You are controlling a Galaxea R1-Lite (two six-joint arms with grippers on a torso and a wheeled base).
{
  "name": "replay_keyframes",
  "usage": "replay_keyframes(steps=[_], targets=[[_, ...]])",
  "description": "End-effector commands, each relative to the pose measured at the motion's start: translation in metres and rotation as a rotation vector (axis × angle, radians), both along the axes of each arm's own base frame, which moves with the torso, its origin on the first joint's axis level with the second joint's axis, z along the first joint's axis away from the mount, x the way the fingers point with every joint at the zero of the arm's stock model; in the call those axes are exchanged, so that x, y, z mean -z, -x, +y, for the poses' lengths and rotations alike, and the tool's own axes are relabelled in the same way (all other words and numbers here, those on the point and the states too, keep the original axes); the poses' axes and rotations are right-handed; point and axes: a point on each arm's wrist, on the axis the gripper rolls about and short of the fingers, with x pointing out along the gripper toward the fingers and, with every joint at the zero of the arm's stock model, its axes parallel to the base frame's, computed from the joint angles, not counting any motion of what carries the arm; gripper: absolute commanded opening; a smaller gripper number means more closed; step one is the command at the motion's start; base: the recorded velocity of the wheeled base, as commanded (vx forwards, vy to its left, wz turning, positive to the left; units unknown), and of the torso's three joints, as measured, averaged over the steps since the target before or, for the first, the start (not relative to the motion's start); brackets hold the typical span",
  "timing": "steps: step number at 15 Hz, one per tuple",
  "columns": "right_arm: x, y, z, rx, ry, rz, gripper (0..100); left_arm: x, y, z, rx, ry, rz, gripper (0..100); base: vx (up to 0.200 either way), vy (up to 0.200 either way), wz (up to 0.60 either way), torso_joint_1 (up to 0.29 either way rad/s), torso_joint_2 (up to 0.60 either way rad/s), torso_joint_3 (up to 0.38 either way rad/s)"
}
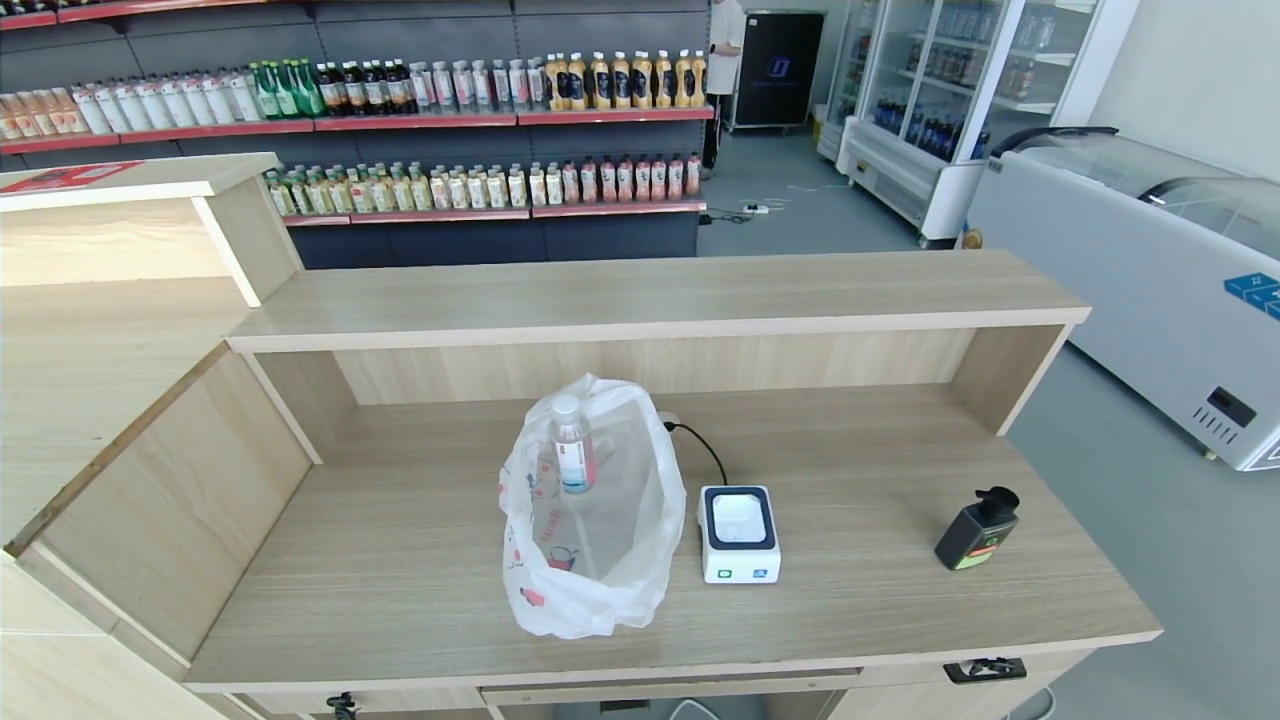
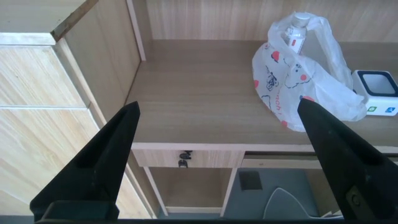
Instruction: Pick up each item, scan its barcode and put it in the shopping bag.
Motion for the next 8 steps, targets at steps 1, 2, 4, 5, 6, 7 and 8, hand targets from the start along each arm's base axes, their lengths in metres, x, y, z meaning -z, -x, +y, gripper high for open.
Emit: replay_keyframes(steps=[1,2,4,5,6,7,8], targets=[[0.019,-0.01,-0.007,-0.012,-0.027,0.026,100,0.0,0.0,0.0,-0.001,0.0,0.0,100,0.0,0.0,0.0,0.0,0.0,0.0],[0.023,-0.016,-0.009,-0.029,-0.017,0.023,100,0.0,0.0,0.0,-0.001,0.0,0.0,100,0.0,0.0,0.0,0.0,0.0,0.0],[0.03,-0.032,-0.01,-0.123,-0.041,0.009,100,0.0,0.0,0.0,-0.001,0.0,0.0,100,0.0,0.0,0.0,0.0,0.0,0.0],[0.034,-0.041,-0.006,-0.173,-0.056,0.004,100,0.0,0.0,0.0,-0.001,0.0,0.0,100,0.0,0.0,0.0,0.0,0.0,0.0],[0.038,-0.048,-0.001,-0.204,-0.064,0.006,100,0.0,0.0,0.0,-0.001,0.0,0.0,100,0.0,0.0,0.0,0.0,0.0,0.0],[0.041,-0.053,0.002,-0.224,-0.064,0.007,100,0.0,0.0,0.0,-0.001,0.0,0.0,100,0.0,0.0,0.0,0.0,0.0,0.0],[0.046,-0.063,0.009,-0.263,-0.063,0.006,100,0.0,0.0,0.0,-0.001,0.0,0.0,100,0.0,0.0,0.0,0.0,0.0,0.0]])
